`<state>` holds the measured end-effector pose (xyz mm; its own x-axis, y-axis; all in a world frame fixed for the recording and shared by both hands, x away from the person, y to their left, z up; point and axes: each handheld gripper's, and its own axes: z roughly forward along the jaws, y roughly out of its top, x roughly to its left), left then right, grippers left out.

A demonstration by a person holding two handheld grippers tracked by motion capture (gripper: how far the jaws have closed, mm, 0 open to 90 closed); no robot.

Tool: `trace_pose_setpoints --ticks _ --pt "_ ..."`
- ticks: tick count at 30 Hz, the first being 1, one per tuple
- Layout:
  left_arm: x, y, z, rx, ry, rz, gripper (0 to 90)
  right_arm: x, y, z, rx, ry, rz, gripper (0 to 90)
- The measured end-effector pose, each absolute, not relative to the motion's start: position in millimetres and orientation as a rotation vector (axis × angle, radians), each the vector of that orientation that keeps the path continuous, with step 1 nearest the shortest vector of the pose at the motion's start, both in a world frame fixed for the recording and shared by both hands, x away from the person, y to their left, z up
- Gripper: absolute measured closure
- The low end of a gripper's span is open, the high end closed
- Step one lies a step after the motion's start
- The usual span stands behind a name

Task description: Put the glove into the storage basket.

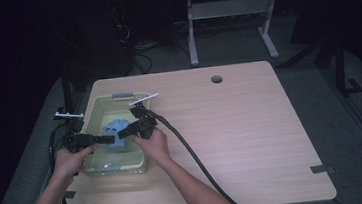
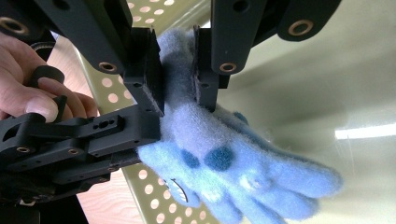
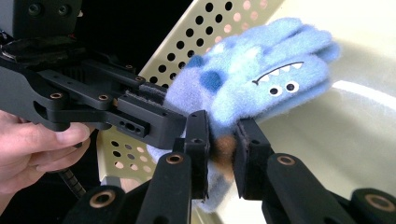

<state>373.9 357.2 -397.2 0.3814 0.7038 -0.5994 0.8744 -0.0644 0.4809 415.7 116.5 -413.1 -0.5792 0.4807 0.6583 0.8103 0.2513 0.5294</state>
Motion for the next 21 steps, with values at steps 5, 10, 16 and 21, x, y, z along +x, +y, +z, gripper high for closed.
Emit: trace_pose_setpoints --ticks 5,10,16,21 --pt "373.5 357.7 -396.7 1.813 1.379 -0.261 74.1 416.3 116.3 -413.7 -1.182 -2.164 -1.258 77.1" --pt "373.0 357.3 -396.1 1.809 1.379 -0.260 74.0 416.6 115.5 -413.1 -1.183 -2.164 -1.259 77.1" --pt "373.3 357.7 -395.4 1.793 1.374 -0.266 74.0 416.8 113.5 -410.7 -1.191 -2.154 -1.264 77.0" --pt "373.8 357.0 -395.5 1.788 1.373 -0.269 74.0 417.3 111.6 -410.2 -1.191 -2.158 -1.264 76.7"
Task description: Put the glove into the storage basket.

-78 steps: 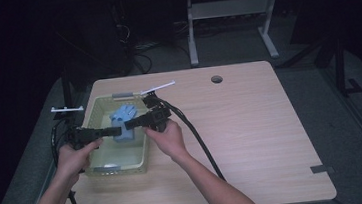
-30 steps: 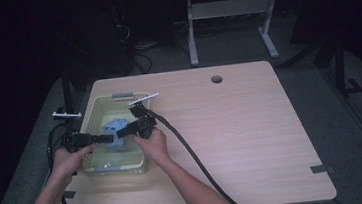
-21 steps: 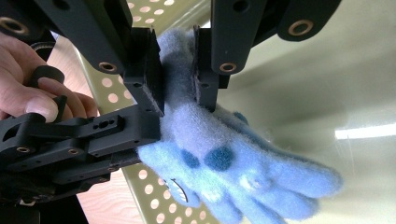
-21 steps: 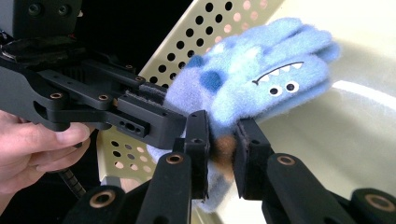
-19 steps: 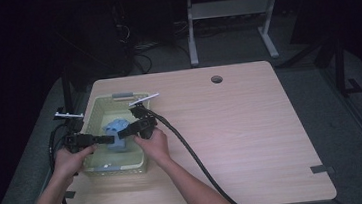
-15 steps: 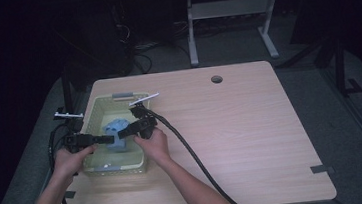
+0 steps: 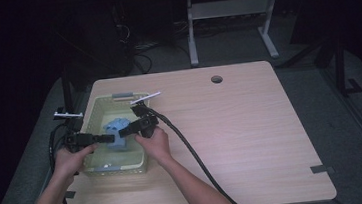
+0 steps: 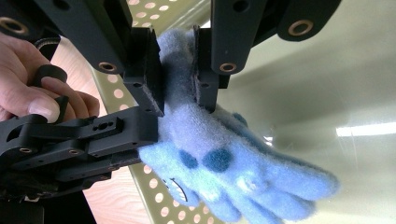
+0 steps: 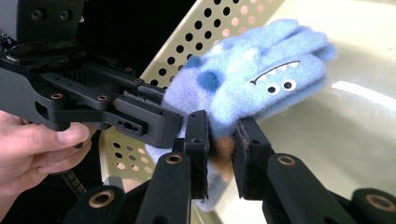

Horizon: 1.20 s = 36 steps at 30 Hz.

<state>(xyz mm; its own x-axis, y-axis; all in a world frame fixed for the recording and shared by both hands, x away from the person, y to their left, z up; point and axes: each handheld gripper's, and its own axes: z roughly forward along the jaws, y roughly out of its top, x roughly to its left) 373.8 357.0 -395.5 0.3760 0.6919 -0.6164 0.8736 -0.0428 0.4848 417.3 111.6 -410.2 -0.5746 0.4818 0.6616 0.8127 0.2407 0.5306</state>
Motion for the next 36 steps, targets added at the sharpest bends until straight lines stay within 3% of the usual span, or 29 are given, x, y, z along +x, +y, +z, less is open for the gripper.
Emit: trace_pose_setpoints --ticks 12,23,26,30,36 --pt "377 357 -400 1.799 1.408 -0.248 74.0 418 96 -405 -1.215 -2.148 -1.275 76.6" --pt "384 343 -413 1.942 1.553 -0.214 73.4 413 85 -400 -1.195 -2.159 -1.313 76.6" --pt "385 344 -413 1.960 1.570 -0.214 70.4 412 83 -398 -1.195 -2.156 -1.320 76.6" --pt "386 345 -411 1.941 1.617 -0.201 54.9 411 80 -395 -1.194 -2.155 -1.331 75.6" --pt "386 348 -400 1.919 1.604 -0.152 58.3 410 77 -392 -1.195 -2.152 -1.338 75.4"
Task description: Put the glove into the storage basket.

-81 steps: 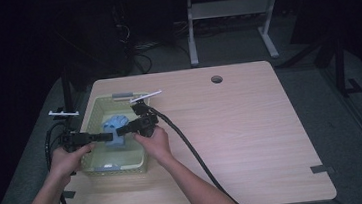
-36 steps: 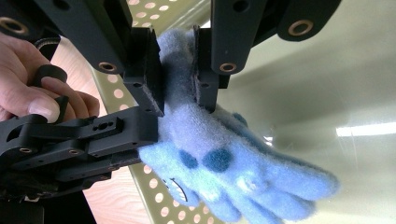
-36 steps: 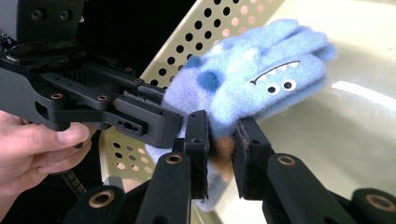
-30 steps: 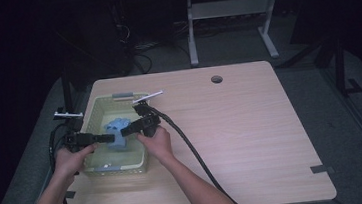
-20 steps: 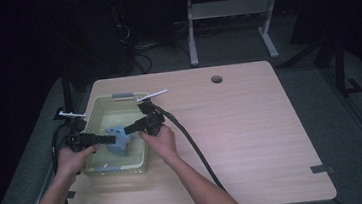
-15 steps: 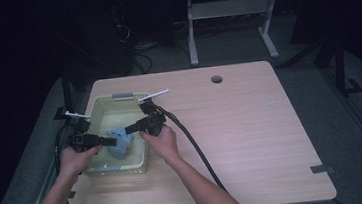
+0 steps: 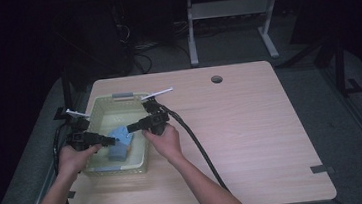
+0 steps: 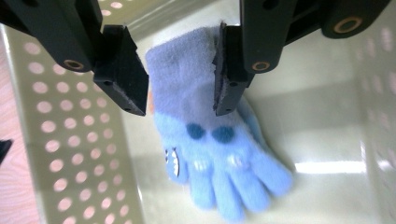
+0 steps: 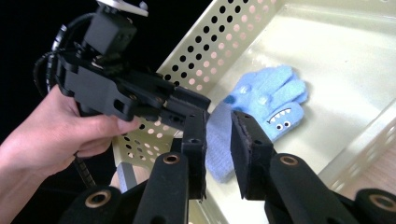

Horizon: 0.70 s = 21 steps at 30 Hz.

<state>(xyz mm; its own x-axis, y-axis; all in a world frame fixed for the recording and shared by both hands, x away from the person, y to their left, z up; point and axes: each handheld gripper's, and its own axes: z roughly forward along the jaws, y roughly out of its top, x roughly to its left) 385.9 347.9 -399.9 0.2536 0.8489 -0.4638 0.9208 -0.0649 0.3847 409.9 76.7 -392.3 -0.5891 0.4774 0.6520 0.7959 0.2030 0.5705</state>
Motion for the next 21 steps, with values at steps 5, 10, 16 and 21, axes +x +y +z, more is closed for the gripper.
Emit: trace_pose_setpoints --ticks 5,10,16,21 --pt "388 339 -398 1.973 1.571 -0.147 66.3 409 73 -391 -1.196 -2.144 -1.352 75.0" --pt "393 329 -408 2.051 1.600 -0.135 68.1 408 68 -390 -1.198 -2.133 -1.361 74.6" --pt "398 325 -418 2.089 1.652 -0.158 64.4 407 62 -391 -1.200 -2.132 -1.362 74.1" --pt "396 327 -406 2.023 1.613 -0.136 62.6 407 56 -390 -1.207 -2.119 -1.374 73.1"
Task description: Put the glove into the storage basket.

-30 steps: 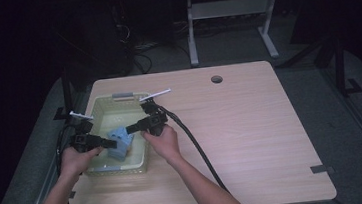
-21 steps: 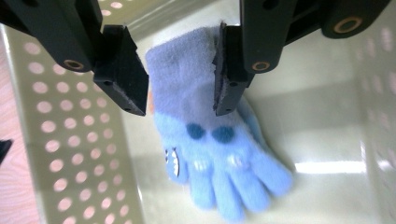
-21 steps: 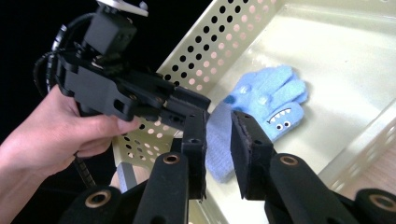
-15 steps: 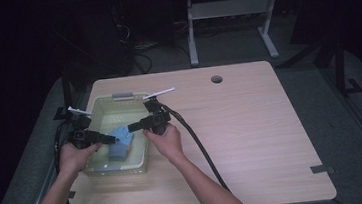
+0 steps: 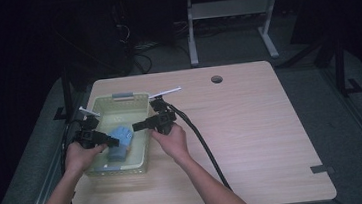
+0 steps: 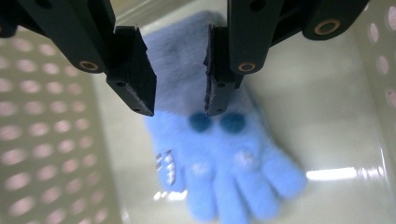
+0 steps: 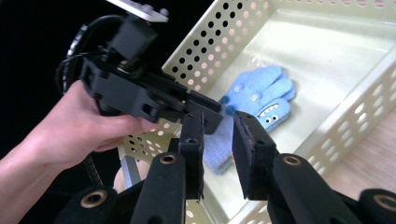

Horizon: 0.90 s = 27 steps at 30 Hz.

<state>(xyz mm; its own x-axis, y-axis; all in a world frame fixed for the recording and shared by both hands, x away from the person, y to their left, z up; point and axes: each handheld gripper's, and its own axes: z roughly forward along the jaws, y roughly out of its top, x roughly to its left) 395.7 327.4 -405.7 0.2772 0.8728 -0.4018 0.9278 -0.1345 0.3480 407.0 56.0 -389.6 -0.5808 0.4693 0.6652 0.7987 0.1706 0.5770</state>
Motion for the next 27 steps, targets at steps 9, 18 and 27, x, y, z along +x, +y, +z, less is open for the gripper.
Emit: trace_pose_setpoints --ticks 9,18,27 --pt "391 328 -390 1.967 1.518 -0.122 59.7 405 43 -385 -1.227 -2.103 -1.394 69.2" --pt "389 319 -375 1.869 1.456 -0.138 56.3 406 25 -382 -1.247 -2.083 -1.419 64.5" --pt "383 306 -370 1.862 1.381 -0.127 54.5 406 9 -378 -1.271 -2.081 -1.437 61.7"
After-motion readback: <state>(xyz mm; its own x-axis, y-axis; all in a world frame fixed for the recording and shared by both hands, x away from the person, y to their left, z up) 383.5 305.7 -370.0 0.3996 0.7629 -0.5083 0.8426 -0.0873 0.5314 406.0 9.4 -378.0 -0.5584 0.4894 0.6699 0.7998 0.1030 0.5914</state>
